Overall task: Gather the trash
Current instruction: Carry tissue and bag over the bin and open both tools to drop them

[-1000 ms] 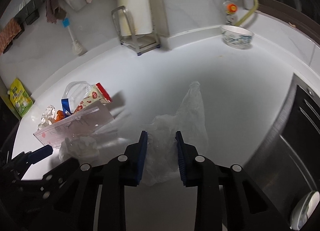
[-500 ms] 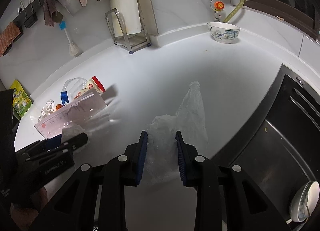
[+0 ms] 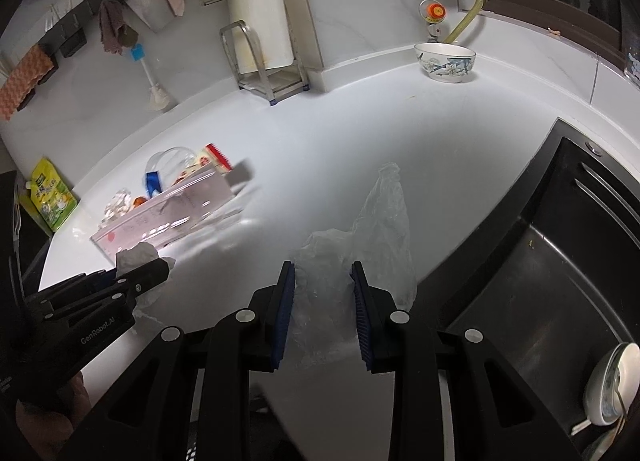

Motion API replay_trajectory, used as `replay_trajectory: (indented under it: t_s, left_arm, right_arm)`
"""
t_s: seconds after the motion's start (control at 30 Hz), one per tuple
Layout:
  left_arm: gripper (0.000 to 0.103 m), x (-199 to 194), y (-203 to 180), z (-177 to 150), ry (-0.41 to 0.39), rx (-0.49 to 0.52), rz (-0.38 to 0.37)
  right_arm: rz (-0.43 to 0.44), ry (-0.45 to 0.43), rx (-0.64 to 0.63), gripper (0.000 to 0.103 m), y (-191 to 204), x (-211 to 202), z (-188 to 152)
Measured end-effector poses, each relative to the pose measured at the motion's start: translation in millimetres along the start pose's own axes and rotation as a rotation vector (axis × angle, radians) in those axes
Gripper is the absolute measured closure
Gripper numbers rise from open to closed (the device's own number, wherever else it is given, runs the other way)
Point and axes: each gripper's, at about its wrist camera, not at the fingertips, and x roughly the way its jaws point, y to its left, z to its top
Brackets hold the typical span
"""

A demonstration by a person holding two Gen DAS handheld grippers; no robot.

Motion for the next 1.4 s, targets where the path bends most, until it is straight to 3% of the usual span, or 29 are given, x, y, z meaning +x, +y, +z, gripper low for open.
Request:
replay_trajectory:
  t_s: [0.33, 0.8, 1.03, 1.4]
  left_arm:
    - [0.082, -47, -1, -35, -0.003, 0.049, -0.005]
    - [0.082, -96, -22, -117, 0.076, 0.064, -0.008]
    - [0.082, -98, -34, -148, 0.122, 0.057, -0.005]
    - [0.082, -81, -42, -170, 0.208, 0.064, -0.006]
  right_arm:
    - [0.035, 0.043, -0.031, 0.075, 20, -43, -47]
    - [0.104, 0.138, -0.076, 0.075, 35, -94, -131]
    - [0.129, 0.198, -0.077, 0.075, 32, -101, -164]
    - [0.133, 0.268, -0.018, 0.075, 12, -88, -188]
